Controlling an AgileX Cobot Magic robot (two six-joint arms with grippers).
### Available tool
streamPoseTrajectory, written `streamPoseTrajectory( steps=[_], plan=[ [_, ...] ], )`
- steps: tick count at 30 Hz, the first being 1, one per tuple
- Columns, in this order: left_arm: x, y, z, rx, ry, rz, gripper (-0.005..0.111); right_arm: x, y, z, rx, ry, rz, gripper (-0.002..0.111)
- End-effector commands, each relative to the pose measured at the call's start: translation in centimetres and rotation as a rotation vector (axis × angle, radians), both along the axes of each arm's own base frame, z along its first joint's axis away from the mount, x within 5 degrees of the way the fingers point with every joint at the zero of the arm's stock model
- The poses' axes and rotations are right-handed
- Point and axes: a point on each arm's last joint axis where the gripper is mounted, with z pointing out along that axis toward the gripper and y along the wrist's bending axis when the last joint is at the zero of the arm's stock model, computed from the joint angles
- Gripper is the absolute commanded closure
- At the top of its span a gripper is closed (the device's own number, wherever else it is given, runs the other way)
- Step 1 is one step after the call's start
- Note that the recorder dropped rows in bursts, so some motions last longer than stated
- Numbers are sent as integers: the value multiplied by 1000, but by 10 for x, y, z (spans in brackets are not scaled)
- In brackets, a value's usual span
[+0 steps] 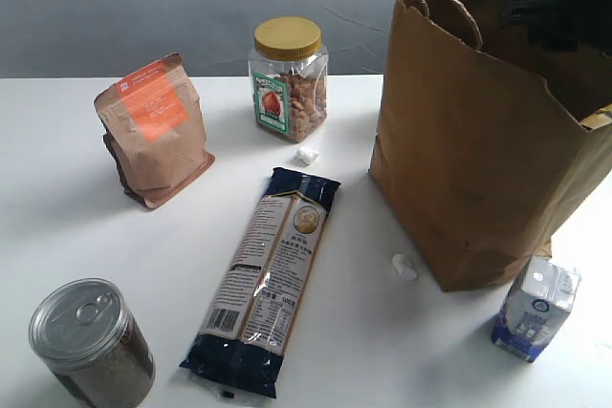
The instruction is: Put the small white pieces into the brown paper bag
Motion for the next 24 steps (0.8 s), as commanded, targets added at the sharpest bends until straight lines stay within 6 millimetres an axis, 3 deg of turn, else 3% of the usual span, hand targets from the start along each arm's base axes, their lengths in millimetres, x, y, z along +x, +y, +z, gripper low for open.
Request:
streamPoseTrajectory(
  steps=[1, 7, 11, 15, 20, 24],
  plan=[
    [0, -1, -1, -11, -3, -7, 107, 0, -2, 1, 12, -10, 2, 52],
    [0, -1, -1, -11, -3, -7, 107, -20, -13, 28, 55, -79, 0, 58],
    [0, -1, -1, -11, -3, -7, 107, -59, -22, 56, 81, -109, 33, 69],
    [0, -1, -1, -11, -3, -7, 107, -102, -14, 69, 136, -86, 156, 88],
    [0, -1, -1, -11, -3, -7, 107, -147, 14, 53, 170, -2, 382, 108],
    [0, -1, -1, -11, -3, -7, 107, -162, 36, 12, 146, 95, 457, 108]
  ],
)
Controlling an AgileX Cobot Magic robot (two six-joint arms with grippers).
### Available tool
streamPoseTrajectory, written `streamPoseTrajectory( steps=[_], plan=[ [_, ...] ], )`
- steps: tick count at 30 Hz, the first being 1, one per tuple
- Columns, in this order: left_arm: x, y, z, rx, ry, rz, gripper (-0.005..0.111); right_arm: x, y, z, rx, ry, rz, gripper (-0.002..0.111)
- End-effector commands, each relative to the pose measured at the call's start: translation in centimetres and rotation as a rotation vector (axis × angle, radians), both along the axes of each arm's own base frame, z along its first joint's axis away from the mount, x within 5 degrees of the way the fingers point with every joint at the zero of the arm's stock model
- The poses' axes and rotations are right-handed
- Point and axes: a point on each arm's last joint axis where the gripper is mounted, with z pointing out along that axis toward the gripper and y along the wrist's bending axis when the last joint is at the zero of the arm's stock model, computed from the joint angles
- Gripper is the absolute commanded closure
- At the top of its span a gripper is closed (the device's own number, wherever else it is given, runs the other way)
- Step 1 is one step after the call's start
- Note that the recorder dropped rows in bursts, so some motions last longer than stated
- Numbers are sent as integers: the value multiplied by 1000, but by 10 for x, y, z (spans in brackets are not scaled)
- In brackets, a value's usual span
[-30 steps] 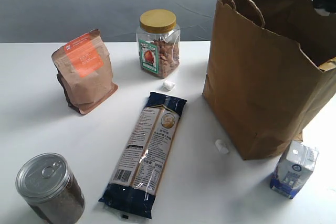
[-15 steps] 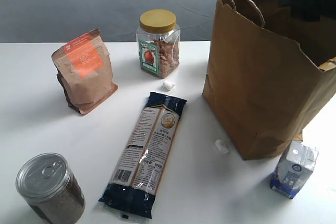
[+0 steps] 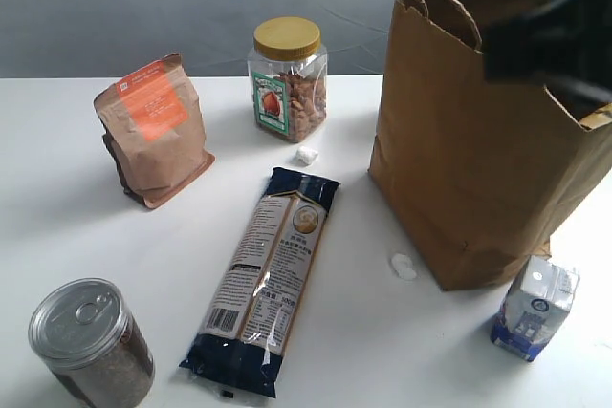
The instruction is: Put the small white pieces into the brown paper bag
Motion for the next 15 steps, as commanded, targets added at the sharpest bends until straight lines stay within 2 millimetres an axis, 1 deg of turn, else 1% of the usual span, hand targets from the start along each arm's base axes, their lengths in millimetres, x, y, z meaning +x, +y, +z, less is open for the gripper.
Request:
streamPoseTrajectory(
  steps=[1, 3, 4, 5, 10, 13, 15],
  plan=[
    [0, -1, -1, -11, -3, -7, 107, -13, 24, -45, -52, 98, 71, 108],
    [0, -1, -1, -11, -3, -7, 107, -13, 35, -69, -90, 139, 82, 108],
    [0, -1, -1, -11, -3, -7, 107, -12, 40, -78, -103, 155, 80, 108],
    [0, -1, -1, -11, -3, -7, 107, -10, 46, -91, -137, 177, 78, 108],
    [0, -1, -1, -11, -3, -7, 107, 3, 73, -136, -273, 249, 69, 108],
    [0, -1, -1, -11, -3, -7, 107, 12, 85, -164, -321, 296, 42, 108],
    [0, -1, -1, -11, -3, -7, 107, 19, 90, -181, -352, 323, 22, 108]
  ],
)
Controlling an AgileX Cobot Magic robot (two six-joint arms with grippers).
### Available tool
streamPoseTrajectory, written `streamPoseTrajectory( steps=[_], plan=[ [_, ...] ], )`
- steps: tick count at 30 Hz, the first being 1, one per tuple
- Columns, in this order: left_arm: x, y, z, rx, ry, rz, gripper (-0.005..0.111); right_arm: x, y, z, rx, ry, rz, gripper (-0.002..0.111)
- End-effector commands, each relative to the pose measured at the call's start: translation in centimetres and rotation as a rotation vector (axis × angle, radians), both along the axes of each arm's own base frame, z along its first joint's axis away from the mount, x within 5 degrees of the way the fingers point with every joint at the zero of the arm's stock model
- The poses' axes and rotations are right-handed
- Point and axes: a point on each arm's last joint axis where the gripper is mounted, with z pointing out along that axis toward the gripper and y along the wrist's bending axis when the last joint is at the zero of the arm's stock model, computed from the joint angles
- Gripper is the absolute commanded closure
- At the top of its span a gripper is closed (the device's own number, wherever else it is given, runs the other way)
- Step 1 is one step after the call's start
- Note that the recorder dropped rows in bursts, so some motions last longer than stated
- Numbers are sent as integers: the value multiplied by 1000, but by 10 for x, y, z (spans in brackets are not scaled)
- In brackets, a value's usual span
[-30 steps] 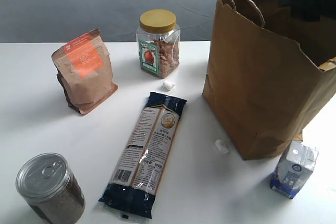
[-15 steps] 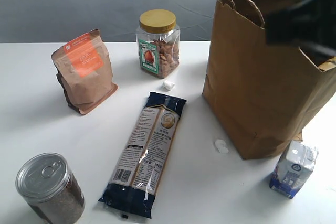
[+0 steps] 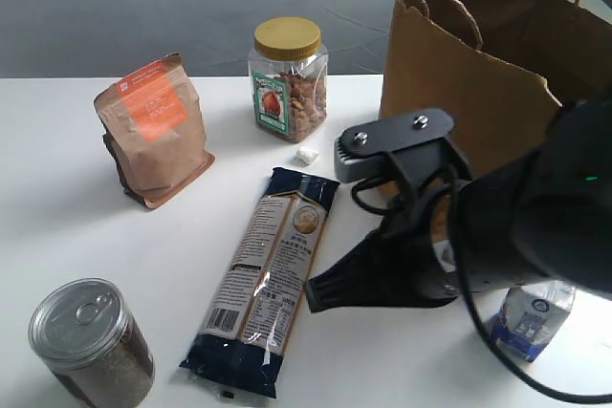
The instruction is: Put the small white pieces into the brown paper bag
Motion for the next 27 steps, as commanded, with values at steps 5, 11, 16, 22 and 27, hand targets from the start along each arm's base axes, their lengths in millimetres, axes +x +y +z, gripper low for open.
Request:
streamPoseTrajectory(
  steps=[5, 11, 16, 22, 27],
  plan=[
    [0, -1, -1, -11, -3, -7, 107, 27, 13, -68, -126, 90, -75, 94],
    [0, -1, -1, -11, -3, -7, 107, 39, 12, -83, -141, 108, -113, 74],
    [0, -1, -1, -11, -3, -7, 107, 50, 7, -83, -126, 105, -150, 71],
    [0, -1, -1, -11, -3, -7, 107, 71, -6, -82, -112, 79, -199, 71],
    [0, -1, -1, -11, -3, -7, 107, 84, -11, -82, -79, 52, -214, 71]
  ],
)
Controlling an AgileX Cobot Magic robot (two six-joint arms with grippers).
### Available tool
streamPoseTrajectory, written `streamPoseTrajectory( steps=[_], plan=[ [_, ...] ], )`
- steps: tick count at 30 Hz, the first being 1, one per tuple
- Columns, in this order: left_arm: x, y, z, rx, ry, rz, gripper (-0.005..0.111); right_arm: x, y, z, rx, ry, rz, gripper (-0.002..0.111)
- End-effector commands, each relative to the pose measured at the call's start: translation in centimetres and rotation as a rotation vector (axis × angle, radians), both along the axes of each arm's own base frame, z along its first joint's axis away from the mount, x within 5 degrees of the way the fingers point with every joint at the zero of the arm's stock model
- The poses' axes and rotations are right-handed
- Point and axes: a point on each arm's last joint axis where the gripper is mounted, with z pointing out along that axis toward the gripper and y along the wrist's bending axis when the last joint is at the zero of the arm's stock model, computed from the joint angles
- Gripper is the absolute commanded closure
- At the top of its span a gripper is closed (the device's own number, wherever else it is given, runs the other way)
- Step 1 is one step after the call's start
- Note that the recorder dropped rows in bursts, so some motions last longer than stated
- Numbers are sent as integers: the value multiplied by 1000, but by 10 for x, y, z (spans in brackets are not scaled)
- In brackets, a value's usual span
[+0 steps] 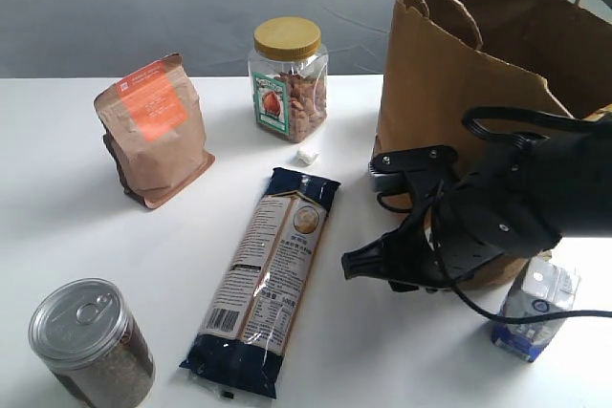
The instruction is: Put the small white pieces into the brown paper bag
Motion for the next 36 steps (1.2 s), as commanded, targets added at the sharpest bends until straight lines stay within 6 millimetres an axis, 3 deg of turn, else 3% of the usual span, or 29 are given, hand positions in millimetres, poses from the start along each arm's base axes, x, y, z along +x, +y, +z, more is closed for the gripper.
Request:
streamPoseTrajectory(
  steps=[1, 11, 28, 31, 36],
  plan=[
    [0, -1, -1, -11, -3, -7, 107, 12, -2, 0, 37, -33, -11, 71],
    [0, -1, -1, -11, -3, -7, 107, 19, 2, -27, 43, -9, -8, 71],
    [0, -1, -1, -11, -3, -7, 107, 35, 18, -47, -19, 28, -28, 73],
    [0, -1, -1, -11, -3, -7, 107, 34, 17, -49, -28, 36, -37, 79],
    [0, -1, -1, -11, -3, -7, 107, 30, 18, -50, -48, 45, -28, 100]
  ],
)
